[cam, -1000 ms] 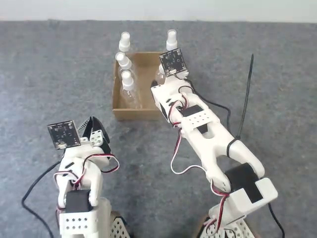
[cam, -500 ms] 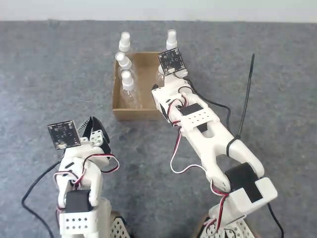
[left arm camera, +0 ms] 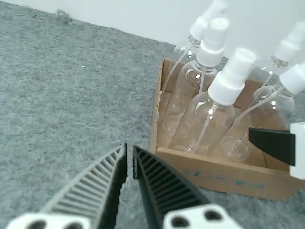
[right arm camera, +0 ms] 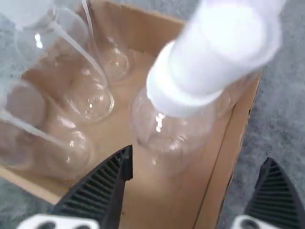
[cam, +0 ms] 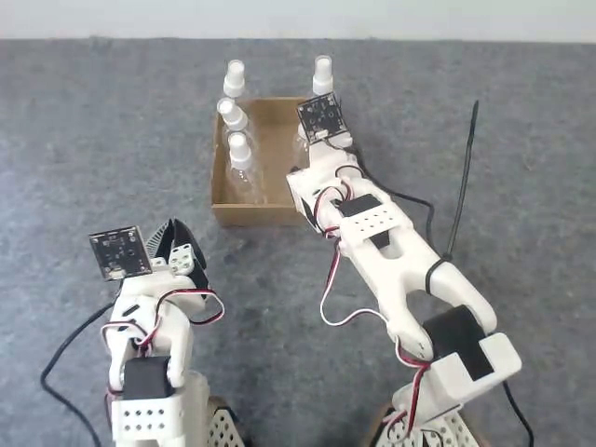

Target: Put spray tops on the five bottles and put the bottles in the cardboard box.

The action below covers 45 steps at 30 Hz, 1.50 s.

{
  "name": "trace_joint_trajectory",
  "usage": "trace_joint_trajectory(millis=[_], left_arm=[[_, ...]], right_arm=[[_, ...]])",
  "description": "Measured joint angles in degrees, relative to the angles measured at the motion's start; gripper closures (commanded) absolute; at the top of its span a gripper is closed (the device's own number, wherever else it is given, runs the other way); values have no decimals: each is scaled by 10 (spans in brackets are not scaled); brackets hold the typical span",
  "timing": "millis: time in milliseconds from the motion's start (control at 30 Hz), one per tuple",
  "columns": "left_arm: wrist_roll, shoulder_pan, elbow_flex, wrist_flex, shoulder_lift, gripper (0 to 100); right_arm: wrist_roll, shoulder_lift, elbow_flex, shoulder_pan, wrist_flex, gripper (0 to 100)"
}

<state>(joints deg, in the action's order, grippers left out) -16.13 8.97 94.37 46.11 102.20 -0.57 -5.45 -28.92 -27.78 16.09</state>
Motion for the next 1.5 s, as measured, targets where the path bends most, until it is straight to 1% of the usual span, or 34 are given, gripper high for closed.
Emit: trace_joint_trajectory(millis=[133, 233, 300, 367, 500, 800, 1067, 1500], left_arm=[[0, 0, 0, 0, 0, 988], [0, 0, 0, 0, 0, 988], [0, 0, 0, 0, 0, 988], [0, 0, 0, 0, 0, 988], [0, 0, 0, 0, 0, 988], [0, 0, 0, 0, 0, 988], [0, 0, 0, 0, 0, 988], [0, 0, 0, 0, 0, 988]], right_arm=[[0, 15, 0, -1, 29, 649], [0, 22, 0, -4, 32, 676], [0, 22, 0, -4, 38, 721], [0, 25, 0, -4, 49, 786], [0, 74, 0, -4, 90, 888], [0, 179, 0, -6, 243, 988], [0, 300, -15, -8, 368, 991], [0, 638, -268, -7, 377, 991]])
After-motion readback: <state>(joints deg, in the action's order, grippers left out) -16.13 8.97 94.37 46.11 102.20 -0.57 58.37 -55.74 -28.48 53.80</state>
